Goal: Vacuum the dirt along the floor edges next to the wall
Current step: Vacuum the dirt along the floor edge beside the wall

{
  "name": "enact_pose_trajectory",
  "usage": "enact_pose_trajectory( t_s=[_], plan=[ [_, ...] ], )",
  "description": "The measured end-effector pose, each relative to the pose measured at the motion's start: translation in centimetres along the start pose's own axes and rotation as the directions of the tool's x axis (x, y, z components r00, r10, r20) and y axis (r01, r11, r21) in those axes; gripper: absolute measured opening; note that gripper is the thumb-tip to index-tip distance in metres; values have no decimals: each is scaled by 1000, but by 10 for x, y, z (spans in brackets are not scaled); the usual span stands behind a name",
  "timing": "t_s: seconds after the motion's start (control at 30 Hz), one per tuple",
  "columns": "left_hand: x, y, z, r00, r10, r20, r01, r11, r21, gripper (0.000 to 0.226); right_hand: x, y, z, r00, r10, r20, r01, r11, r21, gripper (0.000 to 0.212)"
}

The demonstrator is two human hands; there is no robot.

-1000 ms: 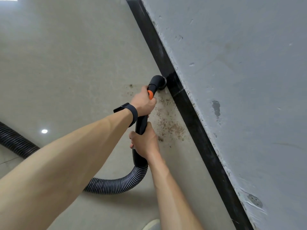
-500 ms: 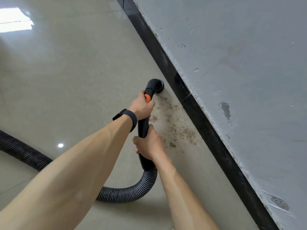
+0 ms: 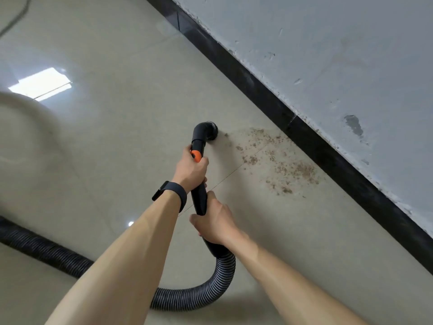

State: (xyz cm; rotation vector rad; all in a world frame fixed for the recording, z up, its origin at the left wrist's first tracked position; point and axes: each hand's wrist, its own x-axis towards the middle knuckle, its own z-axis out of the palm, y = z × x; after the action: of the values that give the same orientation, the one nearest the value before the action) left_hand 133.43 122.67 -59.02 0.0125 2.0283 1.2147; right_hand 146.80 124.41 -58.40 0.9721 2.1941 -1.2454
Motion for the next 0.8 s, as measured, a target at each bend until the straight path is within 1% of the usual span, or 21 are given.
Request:
enact_pose_trajectory(
  t_s=[0.17, 0.47, 0.6, 0.8],
  plan=[
    [-11, -9, 6, 1000, 10, -17, -9, 1000, 18, 54, -15, 6, 6, 1000, 27, -11, -26, 999, 35, 29],
    [-12, 0, 22, 1000, 20, -2, -20, 997, 71, 58, -19, 13, -4, 999, 47, -27, -45, 996, 82, 29],
    [-8, 2, 31, 1000, 15, 7, -16, 998, 62, 57, -17, 18, -10, 998, 54, -33, -51, 995, 90, 28],
    [-2, 11, 50, 999, 20, 29, -23, 995, 92, 56, -12, 28, -24, 996, 68, -50, -62, 993, 104, 28]
  ],
)
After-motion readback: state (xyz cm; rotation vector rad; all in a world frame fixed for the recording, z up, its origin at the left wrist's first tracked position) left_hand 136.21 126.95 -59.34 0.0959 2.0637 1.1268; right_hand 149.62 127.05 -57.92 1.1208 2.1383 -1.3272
